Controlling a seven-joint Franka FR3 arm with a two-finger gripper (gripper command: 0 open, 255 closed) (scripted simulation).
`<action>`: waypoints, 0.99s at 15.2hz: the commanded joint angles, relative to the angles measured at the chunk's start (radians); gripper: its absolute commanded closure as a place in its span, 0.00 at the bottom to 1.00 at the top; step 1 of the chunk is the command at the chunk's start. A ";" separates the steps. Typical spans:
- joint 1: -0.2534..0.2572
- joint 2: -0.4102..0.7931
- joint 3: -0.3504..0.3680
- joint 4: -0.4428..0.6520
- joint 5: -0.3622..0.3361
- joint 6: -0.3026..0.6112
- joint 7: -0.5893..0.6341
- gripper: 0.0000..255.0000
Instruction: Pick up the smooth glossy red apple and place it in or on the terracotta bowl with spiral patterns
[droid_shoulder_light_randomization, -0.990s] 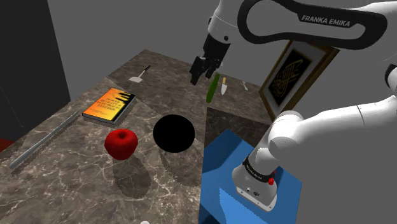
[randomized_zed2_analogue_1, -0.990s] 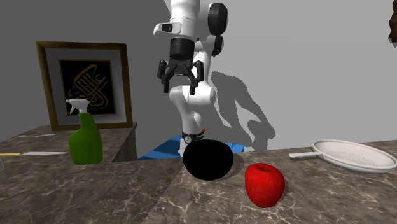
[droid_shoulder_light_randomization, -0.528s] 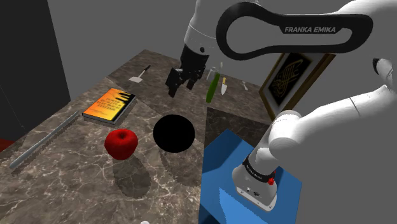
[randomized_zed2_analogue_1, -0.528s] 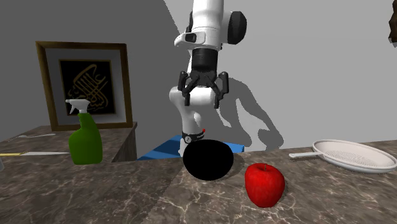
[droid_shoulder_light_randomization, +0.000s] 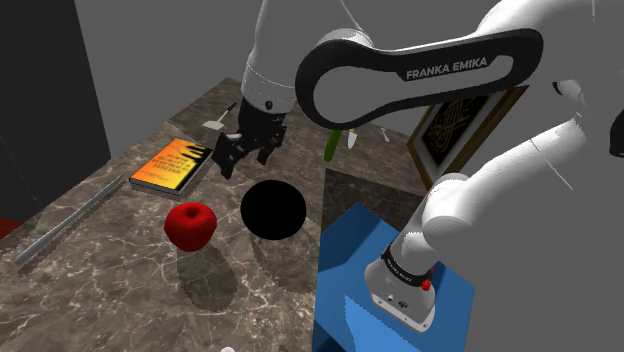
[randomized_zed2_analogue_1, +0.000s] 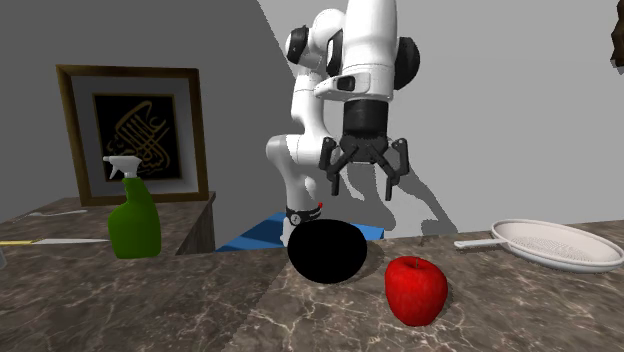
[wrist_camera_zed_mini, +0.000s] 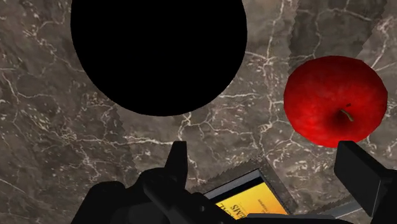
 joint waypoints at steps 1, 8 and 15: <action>-0.007 0.074 0.052 0.045 -0.023 0.034 0.066 0.00; -0.025 0.297 0.170 0.162 -0.165 0.123 0.264 0.00; -0.030 0.369 0.178 0.134 -0.233 0.204 0.312 0.00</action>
